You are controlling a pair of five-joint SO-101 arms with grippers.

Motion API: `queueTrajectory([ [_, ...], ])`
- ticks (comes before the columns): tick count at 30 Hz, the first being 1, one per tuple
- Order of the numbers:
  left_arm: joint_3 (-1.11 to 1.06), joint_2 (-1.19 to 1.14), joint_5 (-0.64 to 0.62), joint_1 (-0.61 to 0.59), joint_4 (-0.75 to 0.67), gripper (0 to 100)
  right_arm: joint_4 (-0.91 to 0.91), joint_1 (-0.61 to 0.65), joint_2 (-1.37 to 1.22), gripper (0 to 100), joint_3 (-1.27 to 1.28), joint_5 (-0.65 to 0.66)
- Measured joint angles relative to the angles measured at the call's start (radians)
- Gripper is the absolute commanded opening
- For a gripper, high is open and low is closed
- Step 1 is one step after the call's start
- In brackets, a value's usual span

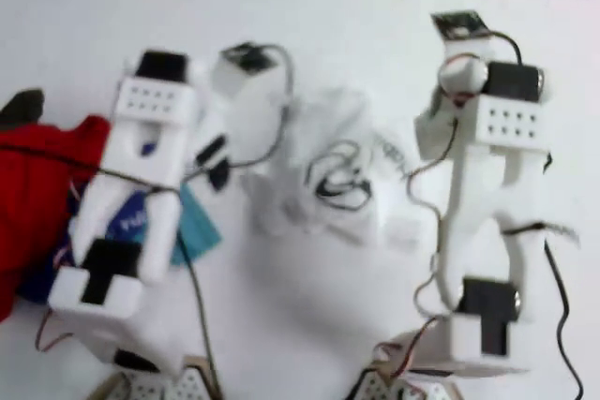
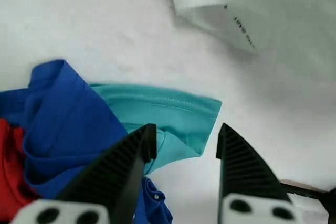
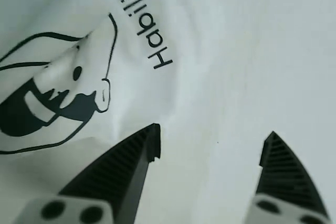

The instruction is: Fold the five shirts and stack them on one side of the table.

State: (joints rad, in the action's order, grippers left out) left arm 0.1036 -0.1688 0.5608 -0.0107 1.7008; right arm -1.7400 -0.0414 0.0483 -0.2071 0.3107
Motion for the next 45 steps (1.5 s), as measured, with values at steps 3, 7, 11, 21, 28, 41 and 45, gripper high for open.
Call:
queueTrajectory([
  [3, -0.157, 0.0, 0.031, -0.078, -0.112, 20, 0.0, 0.055, 0.1, 30.5, 0.0, 0.0],
  [7, -0.354, 0.0, 0.081, -0.207, -0.276, 20, -0.005, 0.1, 0.196, 30.5, 0.006, 0.0],
  [11, -0.47, 0.0, 0.103, -0.308, -0.405, 20, -0.006, 0.147, 0.252, 30.5, 0.081, 0.0],
  [21, -0.517, 0.008, 0.161, -0.58, -0.655, 20, -0.006, 0.232, 0.259, 30.5, 0.287, 0.0],
  [28, -0.517, 0.011, 0.181, -0.804, -0.758, 20, 0.124, 0.315, 0.259, 30.5, 0.434, 0.0],
  [41, -0.238, 0.058, 0.123, -0.842, -0.37, 20, 0.393, 0.635, 0.259, 30.7, 0.508, 0.0],
  [45, -0.224, 0.215, 0.084, -0.835, -0.301, 20, 0.462, 0.644, 0.209, 30.7, 0.497, -0.003],
])
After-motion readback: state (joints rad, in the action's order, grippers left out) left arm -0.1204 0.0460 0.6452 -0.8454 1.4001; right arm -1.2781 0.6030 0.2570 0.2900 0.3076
